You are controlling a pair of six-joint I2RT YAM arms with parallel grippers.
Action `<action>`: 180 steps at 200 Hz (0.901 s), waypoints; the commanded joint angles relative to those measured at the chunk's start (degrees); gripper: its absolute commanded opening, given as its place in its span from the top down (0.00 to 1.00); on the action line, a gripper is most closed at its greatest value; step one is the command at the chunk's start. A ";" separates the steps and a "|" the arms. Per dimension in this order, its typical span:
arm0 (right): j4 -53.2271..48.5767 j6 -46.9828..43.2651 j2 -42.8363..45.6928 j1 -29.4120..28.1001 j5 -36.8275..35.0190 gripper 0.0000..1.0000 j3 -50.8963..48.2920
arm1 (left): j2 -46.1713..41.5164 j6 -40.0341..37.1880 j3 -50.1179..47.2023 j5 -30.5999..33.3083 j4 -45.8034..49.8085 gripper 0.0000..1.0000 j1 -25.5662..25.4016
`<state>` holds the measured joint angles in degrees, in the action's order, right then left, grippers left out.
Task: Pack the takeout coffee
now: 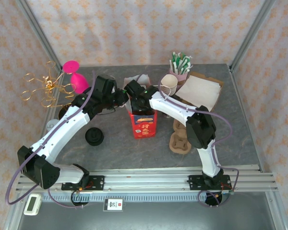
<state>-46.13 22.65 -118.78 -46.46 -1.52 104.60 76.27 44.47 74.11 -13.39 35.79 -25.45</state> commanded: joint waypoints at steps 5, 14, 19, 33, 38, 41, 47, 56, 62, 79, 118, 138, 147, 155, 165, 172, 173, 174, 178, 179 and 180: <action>-3.17 0.23 2.68 -0.39 -0.46 0.45 0.11 | 0.10 -1.39 2.17 -0.06 0.47 0.72 -0.13; -3.59 0.33 2.89 -0.39 -0.40 0.44 0.21 | -0.11 -1.48 2.19 0.23 0.64 0.72 -0.19; -3.75 0.51 3.11 -0.39 -0.29 0.43 0.32 | -0.09 -1.55 2.18 0.24 0.73 0.71 -0.13; -3.93 0.47 3.59 -0.39 0.14 0.42 0.35 | -0.05 -1.51 2.10 0.16 1.04 0.72 -0.19; -4.09 0.53 3.69 -0.31 0.42 0.41 0.35 | -0.05 -1.49 2.06 0.02 1.09 0.72 -0.16; -4.35 0.47 3.61 -0.24 0.59 0.41 0.45 | -0.10 -1.49 2.01 -0.03 1.04 0.72 -0.13; -5.20 0.59 3.35 -0.07 0.81 0.40 0.87 | -0.23 -1.49 1.94 0.09 1.04 0.72 -0.21; -6.49 0.72 2.99 -0.12 1.15 0.39 1.57 | -0.40 -1.49 1.92 0.52 0.96 0.72 -0.19; -7.28 0.84 2.81 -0.13 1.27 0.39 2.03 | -0.41 -1.57 2.02 0.58 0.96 0.72 -0.13; -9.29 1.44 2.68 -0.12 1.36 0.38 3.04 | -0.02 -1.75 2.01 0.57 1.18 0.76 -0.13; -12.99 2.65 2.46 -0.15 3.90 0.41 4.40 | 0.22 -1.75 1.96 0.90 1.01 0.83 -0.17; -16.10 3.38 1.69 -0.30 4.00 0.47 6.89 | 0.62 -1.67 2.26 0.57 0.91 0.84 -0.17; -17.21 3.66 1.29 -0.39 4.13 0.49 7.71 | 0.75 -1.40 2.44 0.71 0.93 0.84 -0.21; -17.77 3.98 1.17 -0.62 4.37 0.52 7.98 | 0.79 -1.19 2.53 0.91 0.83 0.84 -0.20; -17.49 4.57 1.15 -0.99 4.99 0.55 7.37 | 0.78 -0.82 2.53 1.16 0.41 0.84 -0.12; -17.03 4.89 1.18 -1.17 5.62 0.58 6.82 | 0.80 -0.54 2.53 0.96 0.02 0.84 -0.13; -16.96 4.96 1.18 -1.22 5.68 0.58 6.75 | 0.81 -0.49 2.53 0.94 -0.04 0.84 -0.17; -16.88 4.95 1.18 -1.24 5.75 0.59 6.67 | 0.81 -0.46 2.53 0.88 -0.07 0.84 -0.15; -16.53 5.10 1.13 -1.24 6.05 0.60 6.21 | 0.84 -0.27 2.51 0.82 -0.35 0.84 -0.15; -16.45 5.11 1.12 -1.30 6.16 0.61 6.09 | 0.83 -0.22 2.48 0.82 -0.40 0.84 -0.14; -16.36 5.16 1.11 -1.33 6.26 0.61 6.03 | 0.82 -0.20 2.46 0.82 -0.43 0.84 -0.17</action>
<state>-60.10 26.02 -118.43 -46.74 3.25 111.00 76.34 43.59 74.56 -13.21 36.29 -25.50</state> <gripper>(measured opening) 0.427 0.163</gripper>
